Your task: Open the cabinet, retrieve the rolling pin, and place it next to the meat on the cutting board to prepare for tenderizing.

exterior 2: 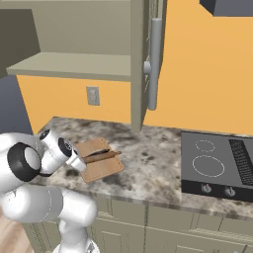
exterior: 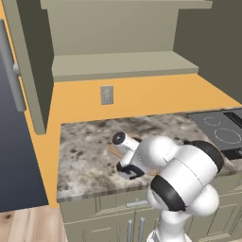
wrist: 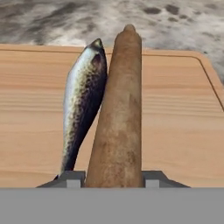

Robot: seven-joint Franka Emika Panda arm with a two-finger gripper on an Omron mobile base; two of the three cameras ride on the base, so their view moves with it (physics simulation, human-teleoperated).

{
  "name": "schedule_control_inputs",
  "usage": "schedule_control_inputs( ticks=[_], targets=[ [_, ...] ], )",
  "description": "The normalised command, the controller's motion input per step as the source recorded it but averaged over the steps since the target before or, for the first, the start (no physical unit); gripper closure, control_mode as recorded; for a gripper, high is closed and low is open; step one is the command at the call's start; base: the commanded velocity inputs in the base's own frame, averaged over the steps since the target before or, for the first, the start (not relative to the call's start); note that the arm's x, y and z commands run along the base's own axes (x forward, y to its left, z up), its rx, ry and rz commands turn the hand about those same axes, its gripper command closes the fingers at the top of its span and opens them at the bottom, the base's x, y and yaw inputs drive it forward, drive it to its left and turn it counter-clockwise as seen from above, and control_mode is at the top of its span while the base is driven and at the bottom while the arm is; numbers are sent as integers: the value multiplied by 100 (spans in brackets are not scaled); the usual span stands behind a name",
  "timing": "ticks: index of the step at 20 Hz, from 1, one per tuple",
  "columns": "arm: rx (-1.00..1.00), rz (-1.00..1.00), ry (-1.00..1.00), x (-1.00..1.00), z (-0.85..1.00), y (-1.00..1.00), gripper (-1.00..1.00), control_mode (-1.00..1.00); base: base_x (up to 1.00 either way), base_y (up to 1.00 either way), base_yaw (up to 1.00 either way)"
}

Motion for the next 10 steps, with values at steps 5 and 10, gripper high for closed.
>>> schedule_control_inputs(
  ticks=[5, 10],
  targets=[
    [2, 1, 1, 7, -10, -8, -100, -100, 0, 0, 0],
    [3, 0, 0, -3, 10, -2, -100, -100, 0, 0, 0]
  ],
)
